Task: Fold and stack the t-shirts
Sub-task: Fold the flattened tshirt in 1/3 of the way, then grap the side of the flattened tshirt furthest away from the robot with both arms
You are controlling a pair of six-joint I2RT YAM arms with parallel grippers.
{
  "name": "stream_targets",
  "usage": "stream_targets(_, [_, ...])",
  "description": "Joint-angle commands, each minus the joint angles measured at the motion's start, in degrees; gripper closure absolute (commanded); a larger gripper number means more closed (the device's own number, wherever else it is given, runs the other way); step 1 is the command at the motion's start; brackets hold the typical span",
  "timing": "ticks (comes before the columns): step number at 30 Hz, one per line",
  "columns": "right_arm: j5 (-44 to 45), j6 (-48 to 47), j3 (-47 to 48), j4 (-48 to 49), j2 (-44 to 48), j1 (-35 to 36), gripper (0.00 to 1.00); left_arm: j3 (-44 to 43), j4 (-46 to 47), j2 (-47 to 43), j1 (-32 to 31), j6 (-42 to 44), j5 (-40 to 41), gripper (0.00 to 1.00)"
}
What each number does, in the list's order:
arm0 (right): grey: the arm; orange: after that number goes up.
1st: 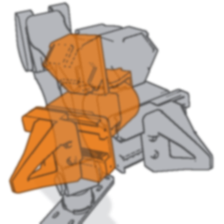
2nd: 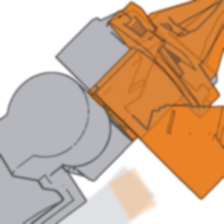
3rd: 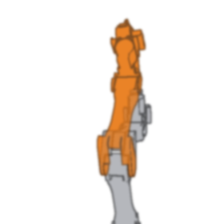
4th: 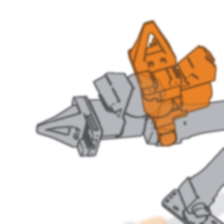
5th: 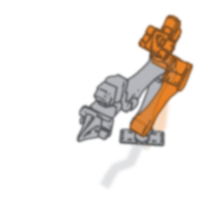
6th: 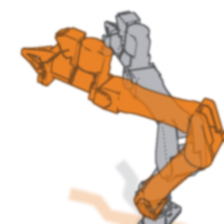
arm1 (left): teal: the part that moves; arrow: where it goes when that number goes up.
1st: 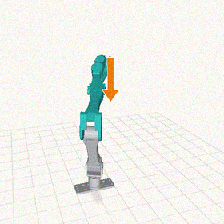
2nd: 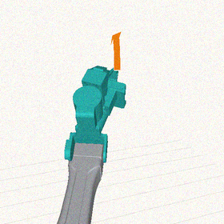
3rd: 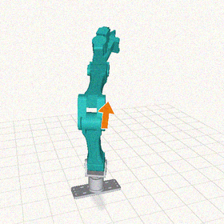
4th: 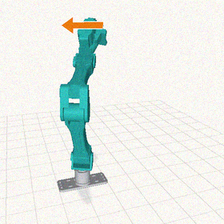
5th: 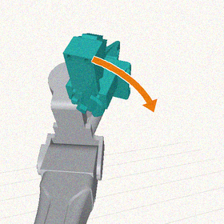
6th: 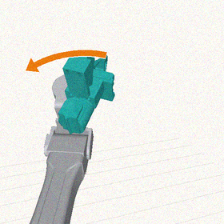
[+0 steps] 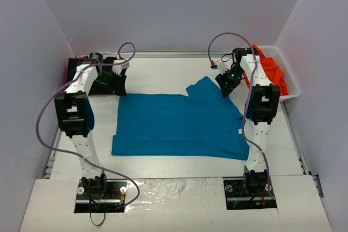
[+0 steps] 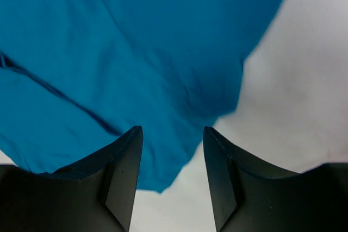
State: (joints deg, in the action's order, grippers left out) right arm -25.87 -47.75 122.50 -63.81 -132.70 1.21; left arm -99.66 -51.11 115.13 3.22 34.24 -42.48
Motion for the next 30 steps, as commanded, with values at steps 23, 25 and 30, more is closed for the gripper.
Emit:
stream_targets(23, [-1.1, -0.2, 8.3, -2.5, -8.4, 2.1, 0.53, -9.7, 4.9, 15.4, 1.7, -4.3, 2.9, 0.44])
stream_targets(25, [-2.1, 1.6, 9.1, -0.2, -8.4, 1.6, 0.53, -9.7, 4.8, 15.7, 1.7, -4.2, 3.5, 0.44])
stream_targets(30, [-3.5, 5.3, 10.9, 4.7, -8.6, 1.1, 0.52, -9.6, 4.6, 16.7, 1.7, -4.3, 4.2, 0.53])
